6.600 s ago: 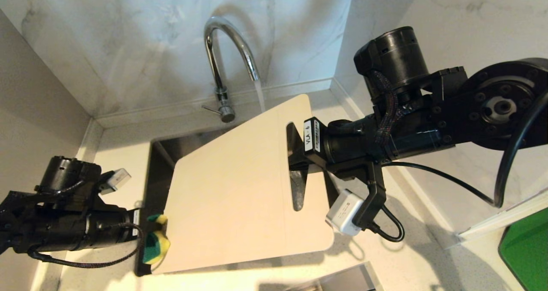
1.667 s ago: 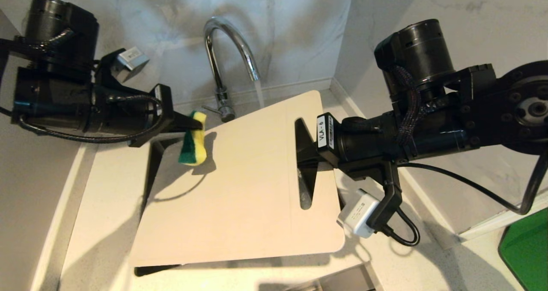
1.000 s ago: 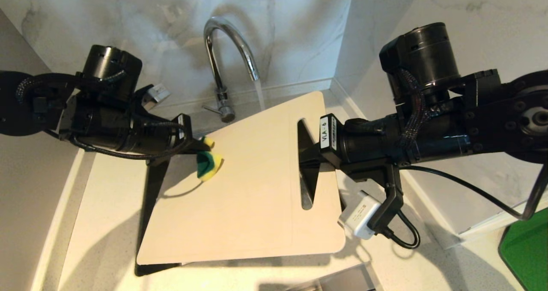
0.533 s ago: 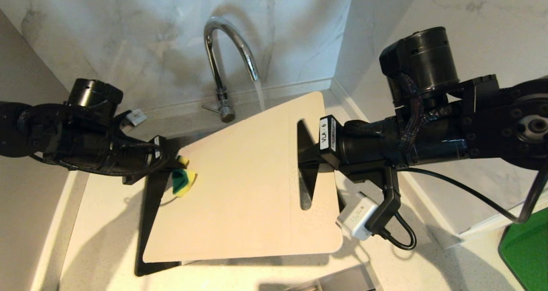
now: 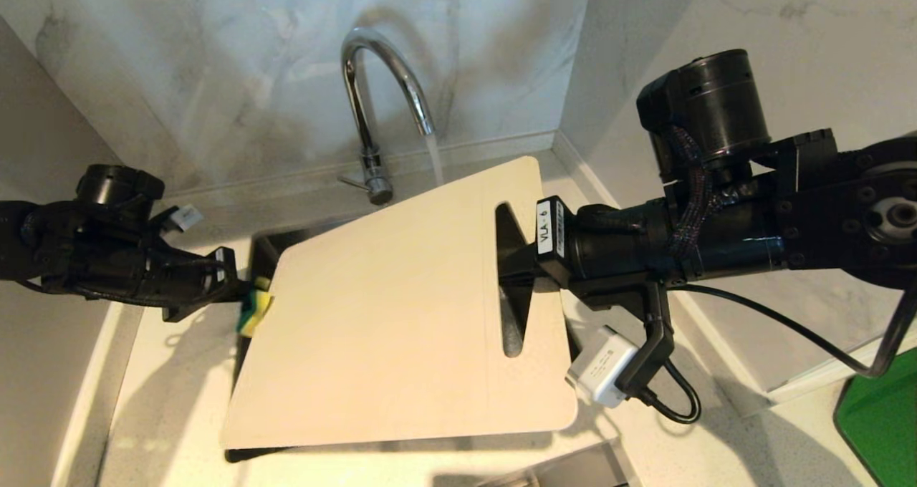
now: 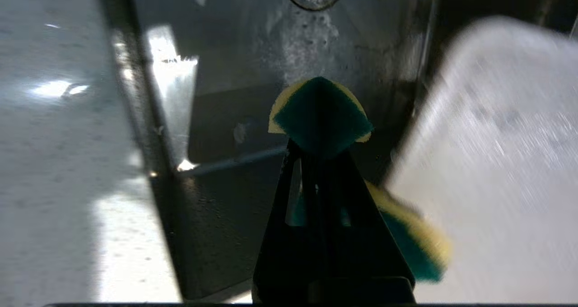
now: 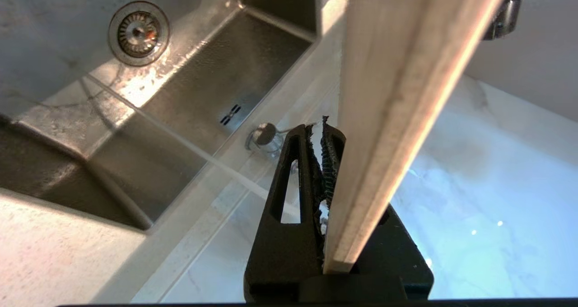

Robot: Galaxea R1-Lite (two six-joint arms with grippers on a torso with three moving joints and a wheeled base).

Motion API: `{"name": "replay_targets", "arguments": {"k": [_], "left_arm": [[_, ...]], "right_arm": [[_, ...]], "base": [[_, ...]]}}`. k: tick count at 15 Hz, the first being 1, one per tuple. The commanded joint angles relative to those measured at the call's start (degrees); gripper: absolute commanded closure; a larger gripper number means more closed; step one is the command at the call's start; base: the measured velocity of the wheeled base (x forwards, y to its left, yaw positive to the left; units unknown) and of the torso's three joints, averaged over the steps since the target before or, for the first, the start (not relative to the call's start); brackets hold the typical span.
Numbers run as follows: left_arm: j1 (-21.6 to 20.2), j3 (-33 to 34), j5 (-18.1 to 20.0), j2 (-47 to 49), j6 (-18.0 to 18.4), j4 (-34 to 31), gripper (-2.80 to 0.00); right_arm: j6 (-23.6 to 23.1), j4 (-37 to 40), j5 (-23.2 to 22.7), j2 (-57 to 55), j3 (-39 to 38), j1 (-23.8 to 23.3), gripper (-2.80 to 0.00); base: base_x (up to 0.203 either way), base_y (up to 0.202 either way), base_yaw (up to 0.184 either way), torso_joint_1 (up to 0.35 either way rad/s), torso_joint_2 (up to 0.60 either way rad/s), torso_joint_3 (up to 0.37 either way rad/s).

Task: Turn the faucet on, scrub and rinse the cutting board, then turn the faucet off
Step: Scrub the cutting board underwater

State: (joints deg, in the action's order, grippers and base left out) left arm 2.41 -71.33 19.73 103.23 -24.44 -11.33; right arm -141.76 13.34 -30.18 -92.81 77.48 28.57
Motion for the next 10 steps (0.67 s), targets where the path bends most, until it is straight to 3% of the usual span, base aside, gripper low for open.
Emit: {"name": "replay_targets", "arguments": {"k": [1, 10], "left_arm": [[-3.62, -1.96, 2.29, -0.38, -0.09, -0.22, 0.00], [-4.79, -3.96, 4.95, -10.62, -0.73, -7.03, 0.00]], "right_arm": [[-0.81, -0.05, -0.32, 0.27, -0.31, -0.45, 0.00], [-0.71, -3.40, -1.37, 1.38, -3.04, -0.45, 0.00]], "base": [[0.000, 0.000, 0.000, 0.000, 0.00, 0.000], [0.000, 0.000, 0.000, 0.000, 0.00, 0.000]]}}
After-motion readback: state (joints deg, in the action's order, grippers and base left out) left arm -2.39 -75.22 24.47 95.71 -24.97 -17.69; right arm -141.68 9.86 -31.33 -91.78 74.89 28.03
